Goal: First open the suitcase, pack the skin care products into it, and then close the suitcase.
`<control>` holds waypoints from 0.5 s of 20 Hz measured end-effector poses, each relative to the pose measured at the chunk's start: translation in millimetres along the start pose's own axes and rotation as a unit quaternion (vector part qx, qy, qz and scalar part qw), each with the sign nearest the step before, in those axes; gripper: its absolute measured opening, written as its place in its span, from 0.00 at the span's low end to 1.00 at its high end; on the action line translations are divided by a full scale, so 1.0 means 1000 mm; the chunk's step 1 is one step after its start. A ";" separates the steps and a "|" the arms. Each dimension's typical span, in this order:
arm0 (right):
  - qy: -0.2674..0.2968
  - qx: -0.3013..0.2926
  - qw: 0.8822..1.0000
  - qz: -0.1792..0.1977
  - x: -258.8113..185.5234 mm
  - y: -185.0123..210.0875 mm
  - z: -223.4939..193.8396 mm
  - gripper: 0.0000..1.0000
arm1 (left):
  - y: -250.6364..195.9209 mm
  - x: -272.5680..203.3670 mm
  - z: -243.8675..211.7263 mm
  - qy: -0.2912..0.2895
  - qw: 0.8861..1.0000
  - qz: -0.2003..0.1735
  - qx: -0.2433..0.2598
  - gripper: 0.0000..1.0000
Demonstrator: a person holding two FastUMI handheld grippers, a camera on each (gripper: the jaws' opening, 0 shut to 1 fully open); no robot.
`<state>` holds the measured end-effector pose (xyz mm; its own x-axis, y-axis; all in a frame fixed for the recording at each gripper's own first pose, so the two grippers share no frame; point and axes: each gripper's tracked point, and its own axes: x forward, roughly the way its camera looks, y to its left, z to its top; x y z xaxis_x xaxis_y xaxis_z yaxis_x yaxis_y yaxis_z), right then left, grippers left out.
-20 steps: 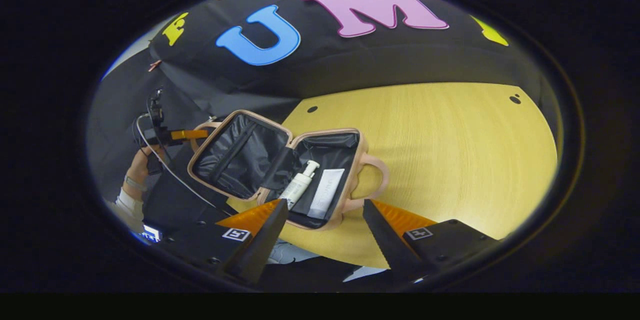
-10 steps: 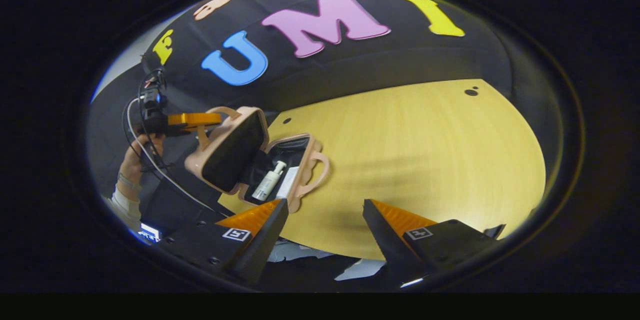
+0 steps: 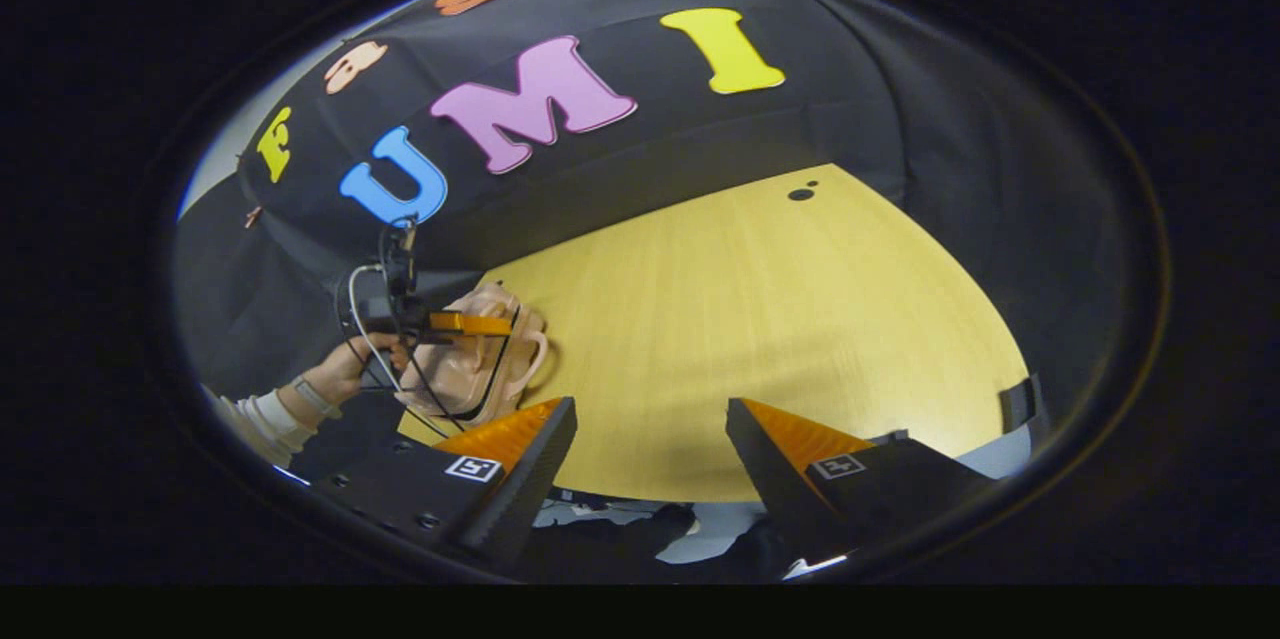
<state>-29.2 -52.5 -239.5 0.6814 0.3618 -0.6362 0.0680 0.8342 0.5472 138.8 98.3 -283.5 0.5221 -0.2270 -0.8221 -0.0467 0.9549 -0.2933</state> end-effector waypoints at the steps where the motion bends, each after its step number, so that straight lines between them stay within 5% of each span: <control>1: -0.001 -0.001 1.000 0.002 -0.004 -0.005 0.001 0.95 | 0.000 0.007 -0.001 -0.005 1.000 0.011 0.019 0.10; 5: -0.004 -0.031 0.999 0.016 -0.006 -0.023 0.011 0.96 | -0.009 0.002 -0.010 -0.002 0.996 0.087 0.025 0.26; 10: -0.037 -0.112 0.993 -0.007 -0.003 -0.053 0.038 0.96 | -0.084 -0.090 0.033 -0.162 0.982 0.078 0.058 0.99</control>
<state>-7.3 -113.1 -246.2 0.7337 0.3252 -0.5966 -0.0811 0.9137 0.3983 123.5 44.9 -169.2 0.7606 -0.0211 -0.6488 -0.0604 0.9928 -0.1032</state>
